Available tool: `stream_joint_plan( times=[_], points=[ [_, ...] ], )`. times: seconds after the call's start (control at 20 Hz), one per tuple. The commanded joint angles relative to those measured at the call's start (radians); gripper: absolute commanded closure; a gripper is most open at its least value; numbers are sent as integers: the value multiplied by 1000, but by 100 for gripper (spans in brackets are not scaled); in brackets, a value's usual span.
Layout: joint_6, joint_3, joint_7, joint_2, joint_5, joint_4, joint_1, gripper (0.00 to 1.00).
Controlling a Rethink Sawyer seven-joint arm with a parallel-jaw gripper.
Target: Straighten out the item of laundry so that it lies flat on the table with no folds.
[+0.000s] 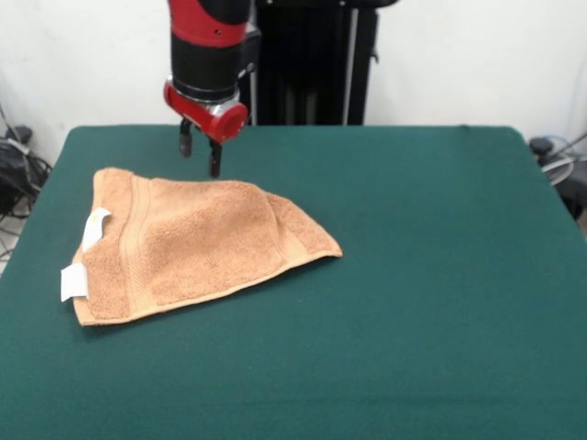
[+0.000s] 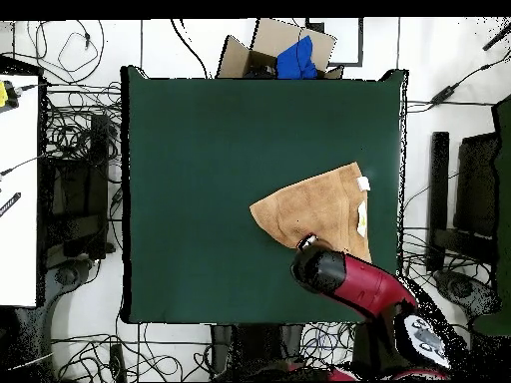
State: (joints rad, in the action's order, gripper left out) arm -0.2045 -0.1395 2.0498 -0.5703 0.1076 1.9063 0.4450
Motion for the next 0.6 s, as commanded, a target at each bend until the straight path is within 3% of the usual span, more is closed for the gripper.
stream_joint_plan(
  times=[0.05,0.6],
  points=[
    [75,40,232,-14,-75,69,-31,0],
    [172,81,232,8,-102,94,-5,0]
  ],
)
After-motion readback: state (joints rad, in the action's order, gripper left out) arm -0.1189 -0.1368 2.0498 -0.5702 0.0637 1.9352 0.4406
